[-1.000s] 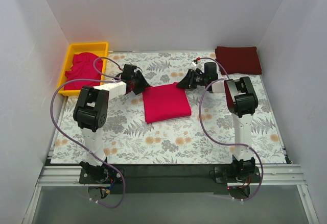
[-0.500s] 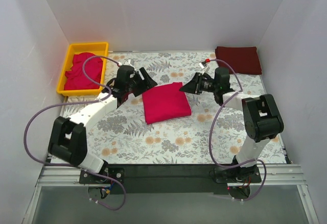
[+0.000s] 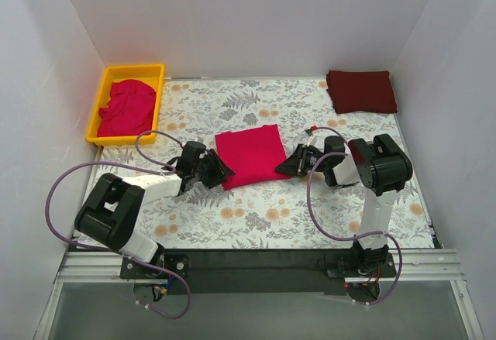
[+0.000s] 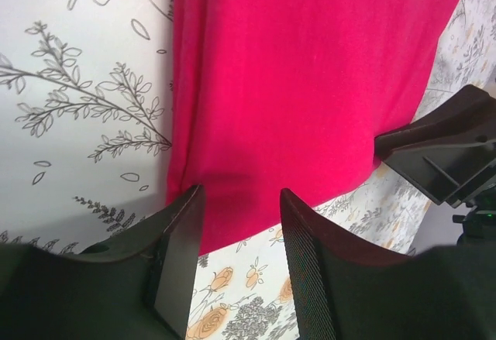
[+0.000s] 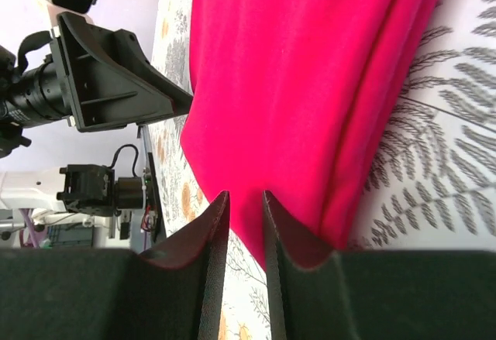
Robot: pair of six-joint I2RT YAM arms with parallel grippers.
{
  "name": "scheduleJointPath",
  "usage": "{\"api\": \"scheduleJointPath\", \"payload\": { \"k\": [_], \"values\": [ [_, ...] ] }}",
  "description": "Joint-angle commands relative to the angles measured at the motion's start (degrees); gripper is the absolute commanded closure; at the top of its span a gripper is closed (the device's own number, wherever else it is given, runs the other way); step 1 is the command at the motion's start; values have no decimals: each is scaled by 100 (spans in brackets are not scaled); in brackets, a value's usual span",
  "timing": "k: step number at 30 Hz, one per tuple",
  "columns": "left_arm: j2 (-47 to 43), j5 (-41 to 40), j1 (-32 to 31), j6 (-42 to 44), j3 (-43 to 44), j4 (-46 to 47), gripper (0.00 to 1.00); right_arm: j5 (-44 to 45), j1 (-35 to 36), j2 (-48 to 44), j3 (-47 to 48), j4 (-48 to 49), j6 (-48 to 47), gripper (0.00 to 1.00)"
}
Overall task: Fold and stack the t-shirts
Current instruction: Fold the tshirt
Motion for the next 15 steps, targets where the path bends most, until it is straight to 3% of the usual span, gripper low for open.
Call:
{"api": "scheduleJointPath", "payload": {
  "k": [1, 7, 11, 15],
  "values": [
    [-95, -290, 109, -250, -277, -281, 57, 127, -257, 49, -237, 403, -233, 70],
    [-894, -702, 119, 74, 267, -1335, 51, 74, -187, -846, -316, 254, 65, 70],
    [-1588, -1361, 128, 565, 847, -2170, 36, 294, 295, -1733, -176, -160, 213, 69],
    [-2186, -2213, 145, 1083, 1313, -2969, 22, 924, 1007, -1999, 25, -160, 540, 67]
  ]
}}
